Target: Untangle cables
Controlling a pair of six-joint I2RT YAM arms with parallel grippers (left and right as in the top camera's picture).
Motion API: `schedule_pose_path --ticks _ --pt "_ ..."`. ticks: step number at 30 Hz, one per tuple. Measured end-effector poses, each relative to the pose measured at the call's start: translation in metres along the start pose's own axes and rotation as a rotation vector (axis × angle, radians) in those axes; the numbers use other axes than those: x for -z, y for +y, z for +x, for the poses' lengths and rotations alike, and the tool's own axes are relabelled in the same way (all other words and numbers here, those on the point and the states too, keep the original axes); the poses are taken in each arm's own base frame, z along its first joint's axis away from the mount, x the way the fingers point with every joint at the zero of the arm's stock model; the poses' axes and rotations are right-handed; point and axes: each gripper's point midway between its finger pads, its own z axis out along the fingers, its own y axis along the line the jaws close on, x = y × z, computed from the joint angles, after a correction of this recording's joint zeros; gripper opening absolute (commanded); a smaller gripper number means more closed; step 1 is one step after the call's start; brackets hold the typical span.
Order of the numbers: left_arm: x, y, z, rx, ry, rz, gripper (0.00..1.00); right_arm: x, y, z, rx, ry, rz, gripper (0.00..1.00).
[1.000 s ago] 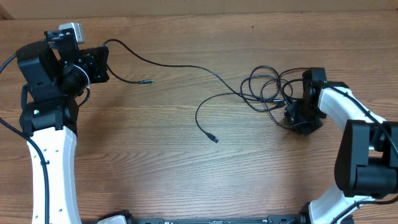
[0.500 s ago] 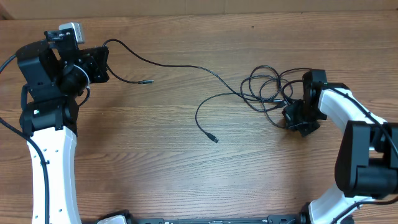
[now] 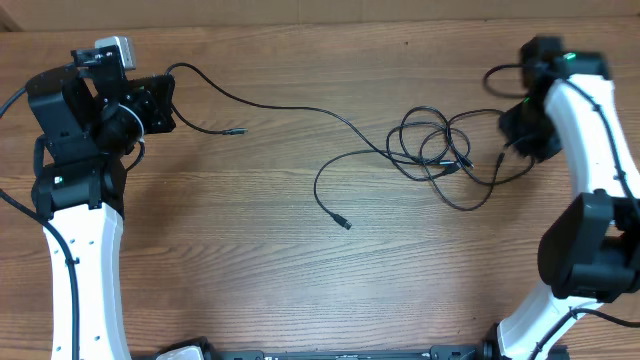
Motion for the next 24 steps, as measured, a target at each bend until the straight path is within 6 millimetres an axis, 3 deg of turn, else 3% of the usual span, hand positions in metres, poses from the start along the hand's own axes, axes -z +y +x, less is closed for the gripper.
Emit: schedule_pose_path --ticks 4,7,10,13,14,17,21,24 --pt "0.000 0.000 0.001 -0.002 0.002 -0.003 0.04 0.033 -0.012 -0.041 -0.051 -0.069 -0.049 0.04" --pt "0.000 0.002 0.001 0.000 0.004 -0.008 0.04 0.045 -0.026 -0.059 -0.086 -0.092 -0.054 0.04" --pt "0.000 0.002 0.001 0.000 0.005 -0.009 0.04 0.046 -0.036 -0.061 -0.067 -0.079 -0.037 0.04" --pt "0.000 0.002 0.001 0.000 0.005 -0.009 0.04 0.046 -0.028 -0.054 0.032 -0.054 -0.067 0.07" --pt "0.000 0.002 0.001 0.000 0.005 -0.009 0.04 0.047 -0.024 -0.051 0.069 -0.048 -0.077 0.12" --pt "0.000 0.002 0.001 0.000 0.005 -0.009 0.04 0.050 -0.006 -0.035 0.270 -0.017 -0.137 0.60" --pt "0.000 0.002 0.001 0.000 0.005 -0.009 0.04 0.059 0.017 0.012 0.620 0.079 -0.233 1.00" --pt "0.000 0.002 0.001 0.000 0.004 -0.009 0.04 0.067 0.034 0.046 0.842 0.115 -0.294 1.00"
